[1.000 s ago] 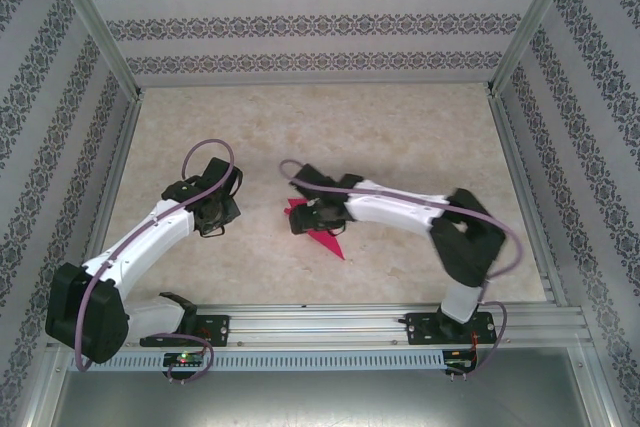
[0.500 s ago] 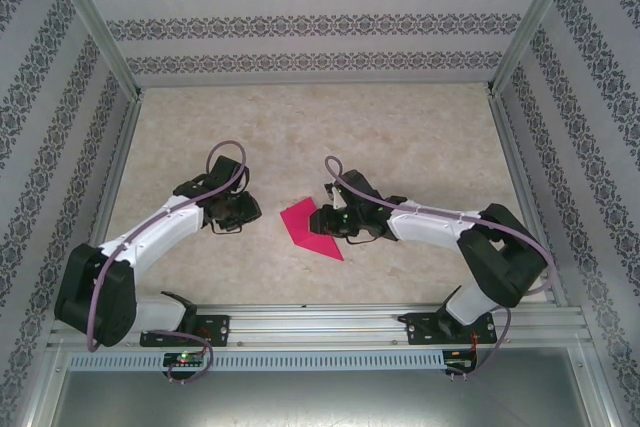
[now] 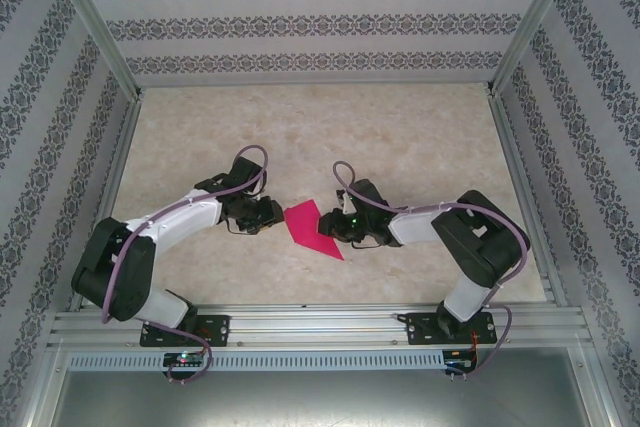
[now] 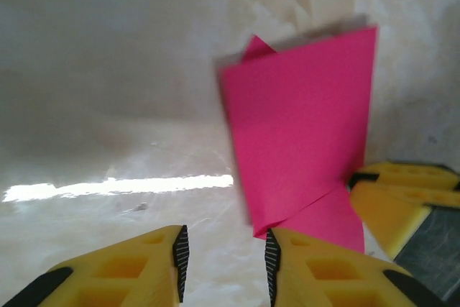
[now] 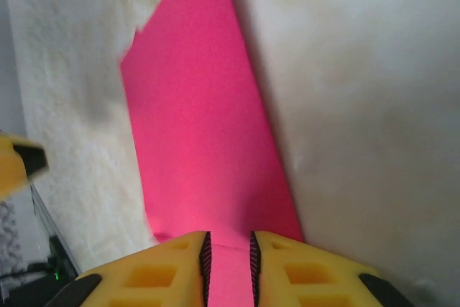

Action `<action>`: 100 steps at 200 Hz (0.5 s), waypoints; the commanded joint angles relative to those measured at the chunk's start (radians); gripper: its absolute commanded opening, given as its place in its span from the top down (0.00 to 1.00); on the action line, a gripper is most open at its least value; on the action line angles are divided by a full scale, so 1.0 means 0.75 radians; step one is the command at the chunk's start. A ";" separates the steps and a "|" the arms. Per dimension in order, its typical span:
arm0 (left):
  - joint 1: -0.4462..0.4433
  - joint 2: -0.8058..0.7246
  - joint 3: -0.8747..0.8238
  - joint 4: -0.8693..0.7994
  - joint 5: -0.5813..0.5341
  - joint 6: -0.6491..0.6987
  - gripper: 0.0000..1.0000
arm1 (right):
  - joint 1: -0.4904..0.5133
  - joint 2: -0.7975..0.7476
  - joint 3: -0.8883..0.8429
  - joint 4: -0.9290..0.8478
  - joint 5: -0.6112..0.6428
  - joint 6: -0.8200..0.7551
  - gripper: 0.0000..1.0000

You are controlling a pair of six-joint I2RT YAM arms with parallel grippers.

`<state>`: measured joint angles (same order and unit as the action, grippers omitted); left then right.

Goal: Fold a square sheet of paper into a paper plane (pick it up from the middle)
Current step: Fold the wing for the fifth time at the center of the table.

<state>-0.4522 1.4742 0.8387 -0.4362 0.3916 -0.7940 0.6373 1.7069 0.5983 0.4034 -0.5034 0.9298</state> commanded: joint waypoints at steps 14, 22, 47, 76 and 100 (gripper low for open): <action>-0.018 0.027 0.034 0.088 0.062 -0.041 0.53 | -0.035 0.124 -0.151 0.291 0.033 0.199 0.76; -0.017 0.041 0.032 0.097 0.068 -0.061 0.52 | -0.036 0.133 -0.160 0.306 0.041 0.220 0.76; -0.017 0.093 0.025 0.176 0.134 -0.120 0.51 | -0.032 0.136 -0.172 0.307 0.060 0.252 0.76; -0.024 0.151 0.022 0.285 0.207 -0.171 0.51 | -0.033 0.135 -0.169 0.283 0.069 0.254 0.77; -0.025 0.196 0.028 0.320 0.221 -0.195 0.52 | -0.034 0.151 -0.162 0.287 0.063 0.257 0.77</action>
<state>-0.4583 1.5913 0.8406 -0.2749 0.5148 -0.8925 0.6056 1.7435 0.4942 0.6781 -0.5407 1.1263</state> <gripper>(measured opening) 0.485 0.230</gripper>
